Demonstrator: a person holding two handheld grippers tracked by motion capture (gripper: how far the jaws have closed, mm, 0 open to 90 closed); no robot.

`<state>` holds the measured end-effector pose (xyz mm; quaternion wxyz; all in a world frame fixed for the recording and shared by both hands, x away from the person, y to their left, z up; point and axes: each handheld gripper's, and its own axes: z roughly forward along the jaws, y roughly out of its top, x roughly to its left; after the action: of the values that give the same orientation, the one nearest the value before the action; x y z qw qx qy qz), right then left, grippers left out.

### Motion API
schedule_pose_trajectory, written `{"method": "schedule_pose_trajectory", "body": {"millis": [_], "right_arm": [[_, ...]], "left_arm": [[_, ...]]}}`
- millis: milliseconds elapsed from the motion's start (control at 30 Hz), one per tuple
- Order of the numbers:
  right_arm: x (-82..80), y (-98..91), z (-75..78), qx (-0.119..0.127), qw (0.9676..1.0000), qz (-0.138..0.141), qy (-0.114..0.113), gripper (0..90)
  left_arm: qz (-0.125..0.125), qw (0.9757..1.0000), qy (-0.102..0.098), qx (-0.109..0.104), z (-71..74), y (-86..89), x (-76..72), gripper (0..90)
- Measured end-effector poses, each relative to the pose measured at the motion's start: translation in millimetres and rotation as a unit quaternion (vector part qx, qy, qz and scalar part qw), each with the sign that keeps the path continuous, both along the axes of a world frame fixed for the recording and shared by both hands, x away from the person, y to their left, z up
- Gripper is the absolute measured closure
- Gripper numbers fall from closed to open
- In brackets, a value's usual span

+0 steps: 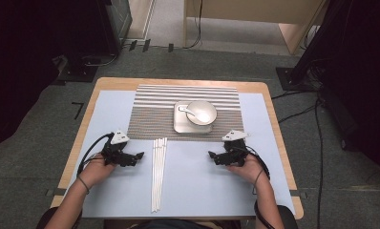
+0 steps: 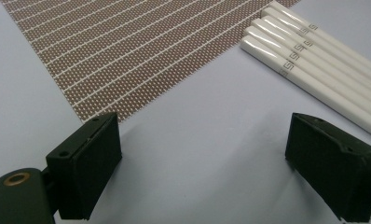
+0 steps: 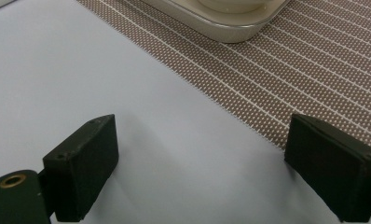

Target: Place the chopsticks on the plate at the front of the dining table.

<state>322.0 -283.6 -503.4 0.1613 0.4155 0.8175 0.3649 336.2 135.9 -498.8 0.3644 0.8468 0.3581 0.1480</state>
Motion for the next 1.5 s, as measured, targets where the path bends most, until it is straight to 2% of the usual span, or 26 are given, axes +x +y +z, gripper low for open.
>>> {"method": "schedule_pose_trajectory", "body": {"millis": [300,600,700,800,1000,1100,1167,1233,1300,1367,1433,1500], "right_arm": [[0.0,1.4,0.0,-0.006,1.0,0.001,0.001,8.4],[0.9,0.0,0.2,0.0,1.0,0.005,0.004,7.7],[2.0,-2.5,3.0,-0.004,1.0,0.004,0.008,14.8],[4.1,-6.2,5.7,0.009,0.9998,-0.001,0.018,14.8],[6.9,-9.6,12.4,0.015,0.9992,-0.016,0.033,14.8],[7.7,-10.6,13.5,0.02,0.9982,-0.023,0.051,16.4],[7.7,-10.3,14.0,0.026,0.9978,-0.022,0.057,16.7],[7.1,-9.0,15.5,0.025,0.9981,-0.014,0.054,16.6],[6.9,-5.8,18.0,0.026,0.9977,-0.009,0.062,16.9],[8.9,-2.6,20.8,0.027,0.9966,-0.004,0.078,24.1],[11.0,-0.1,21.9,0.035,0.9954,-0.007,0.089,24.5],[12.3,2.1,21.8,0.033,0.9954,-0.002,0.09,23.3]], "left_arm": [[0.0,1.0,-0.001,0.0,-0.1,-0.1,0.0,9.8],[0.0,1.0,0.0,0.0,0.0,-0.1,0.0,9.7],[0.0,1.0,-0.001,0.0,-0.1,-0.2,0.0,9.7],[0.0,1.0,-0.001,0.0,-0.1,-0.2,-0.1,9.7],[0.0,1.0,-0.001,0.0,-0.1,-0.2,-0.1,9.7],[0.0,1.0,-0.001,0.001,-0.1,-0.4,-0.2,9.7],[0.001,1.0,-0.001,0.001,-0.1,-0.4,-0.1,9.7],[0.001,1.0,-0.001,0.001,-0.1,-0.5,-0.2,9.6],[0.001,1.0,-0.001,0.001,-0.2,-0.5,-0.2,9.6],[0.001,1.0,-0.001,0.001,-0.2,-0.6,-0.2,9.6],[0.001,1.0,-0.002,0.001,-0.2,-0.5,-0.3,9.6],[0.001,1.0,-0.002,0.001,-0.2,-0.5,-0.3,9.6]]}}
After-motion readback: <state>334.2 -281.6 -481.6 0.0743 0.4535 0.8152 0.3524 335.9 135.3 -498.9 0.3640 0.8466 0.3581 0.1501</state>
